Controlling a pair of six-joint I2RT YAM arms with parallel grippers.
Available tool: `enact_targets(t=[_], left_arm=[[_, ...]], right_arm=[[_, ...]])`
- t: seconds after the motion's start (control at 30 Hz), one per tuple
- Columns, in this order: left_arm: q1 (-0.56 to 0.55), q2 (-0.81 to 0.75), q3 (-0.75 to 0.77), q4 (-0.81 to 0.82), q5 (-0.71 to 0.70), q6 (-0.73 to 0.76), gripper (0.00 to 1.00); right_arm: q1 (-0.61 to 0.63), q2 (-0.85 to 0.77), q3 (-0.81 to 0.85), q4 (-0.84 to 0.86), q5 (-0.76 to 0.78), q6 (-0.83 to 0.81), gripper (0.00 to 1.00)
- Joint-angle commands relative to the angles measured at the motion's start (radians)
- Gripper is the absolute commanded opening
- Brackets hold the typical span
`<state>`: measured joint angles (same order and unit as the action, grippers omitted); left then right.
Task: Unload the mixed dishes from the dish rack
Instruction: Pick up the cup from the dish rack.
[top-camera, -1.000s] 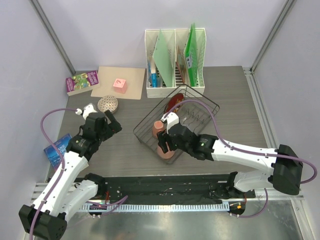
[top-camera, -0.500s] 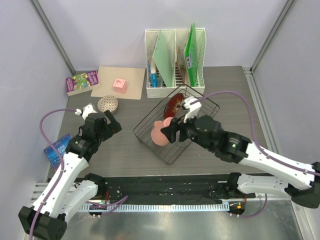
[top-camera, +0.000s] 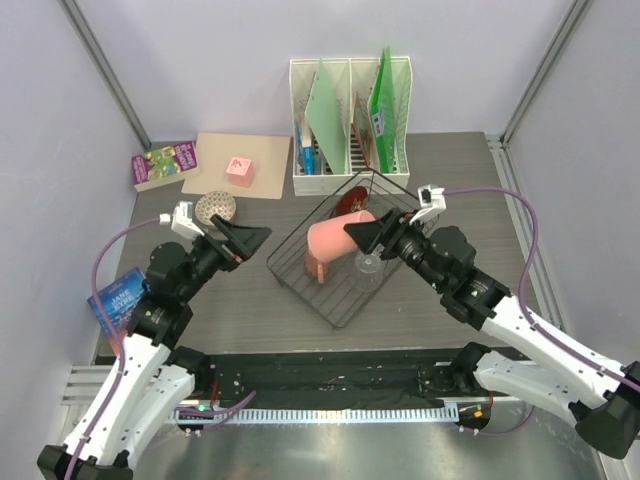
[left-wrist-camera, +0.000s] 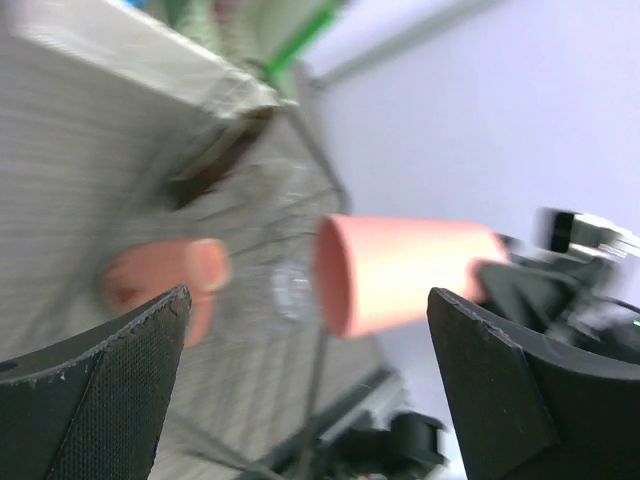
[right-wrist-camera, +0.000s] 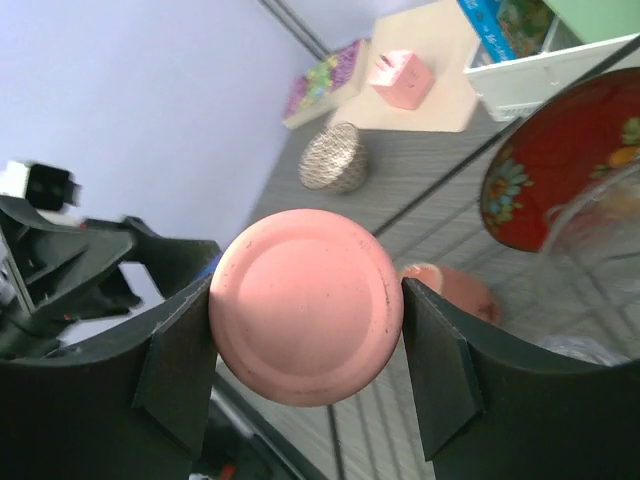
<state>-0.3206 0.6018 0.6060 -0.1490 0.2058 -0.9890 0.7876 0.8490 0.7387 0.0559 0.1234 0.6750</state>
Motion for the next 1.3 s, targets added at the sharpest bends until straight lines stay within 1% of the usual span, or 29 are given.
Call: enact_targets(t=[0.0, 0.1, 0.17, 0.2, 0.3, 0.47, 0.57, 0.6, 0.67, 0.7, 0.77, 0.87, 0.9, 1.07, 1.13, 1.17, 1.2, 1.23, 1.27], left_arm=[[-0.002, 0.018, -0.06, 0.469, 0.271, -0.195, 1.0], [-0.003, 0.052, -0.084, 0.595, 0.338, -0.255, 1.0], [-0.002, 0.081, -0.097, 0.655, 0.359, -0.299, 1.0], [-0.003, 0.088, -0.101, 0.683, 0.378, -0.307, 1.0], [-0.003, 0.118, -0.097, 0.683, 0.392, -0.315, 1.0], [-0.005, 0.116, -0.092, 0.7, 0.399, -0.313, 0.99], [-0.006, 0.115, -0.087, 0.703, 0.405, -0.307, 0.9], [-0.006, 0.115, -0.087, 0.704, 0.406, -0.307, 0.81], [-0.006, 0.112, -0.095, 0.709, 0.406, -0.307, 0.69], [-0.006, 0.108, -0.097, 0.71, 0.405, -0.307, 0.6], [-0.008, 0.105, -0.103, 0.713, 0.406, -0.309, 0.55], [-0.011, 0.108, -0.106, 0.723, 0.415, -0.315, 0.51], [-0.011, 0.11, -0.106, 0.733, 0.417, -0.316, 0.47], [-0.031, 0.13, -0.098, 0.753, 0.438, -0.321, 0.42], [-0.035, 0.142, -0.094, 0.758, 0.448, -0.316, 0.26], [-0.04, 0.145, -0.091, 0.756, 0.449, -0.309, 0.14], [-0.04, 0.151, -0.086, 0.743, 0.452, -0.303, 0.0], [-0.04, 0.151, -0.078, 0.717, 0.448, -0.29, 0.01], [-0.04, 0.147, -0.06, 0.648, 0.445, -0.269, 0.0]], right_arm=[[-0.103, 0.013, -0.071, 0.424, -0.319, 0.291, 0.01], [-0.113, 0.063, -0.091, 0.55, -0.39, 0.353, 0.01], [-0.113, 0.094, -0.102, 0.64, -0.416, 0.389, 0.01], [-0.111, 0.12, -0.101, 0.654, -0.433, 0.409, 0.01], [-0.113, 0.154, -0.099, 0.697, -0.444, 0.432, 0.01], [-0.111, 0.217, -0.09, 0.732, -0.461, 0.44, 0.01], [-0.111, 0.246, -0.088, 0.752, -0.467, 0.446, 0.01], [-0.111, 0.251, -0.09, 0.757, -0.467, 0.448, 0.01], [-0.113, 0.265, -0.096, 0.768, -0.467, 0.451, 0.01], [-0.111, 0.268, -0.098, 0.769, -0.469, 0.449, 0.01], [-0.113, 0.277, -0.102, 0.774, -0.473, 0.452, 0.01], [-0.111, 0.289, -0.11, 0.774, -0.478, 0.456, 0.01], [-0.11, 0.295, -0.111, 0.774, -0.479, 0.452, 0.01], [-0.108, 0.32, -0.099, 0.736, -0.498, 0.437, 0.01], [-0.105, 0.329, -0.098, 0.723, -0.508, 0.426, 0.01], [-0.105, 0.331, -0.09, 0.707, -0.518, 0.419, 0.01], [-0.102, 0.332, -0.084, 0.696, -0.527, 0.397, 0.01], [-0.102, 0.332, -0.079, 0.679, -0.542, 0.379, 0.01], [-0.103, 0.322, -0.065, 0.617, -0.541, 0.359, 0.06]])
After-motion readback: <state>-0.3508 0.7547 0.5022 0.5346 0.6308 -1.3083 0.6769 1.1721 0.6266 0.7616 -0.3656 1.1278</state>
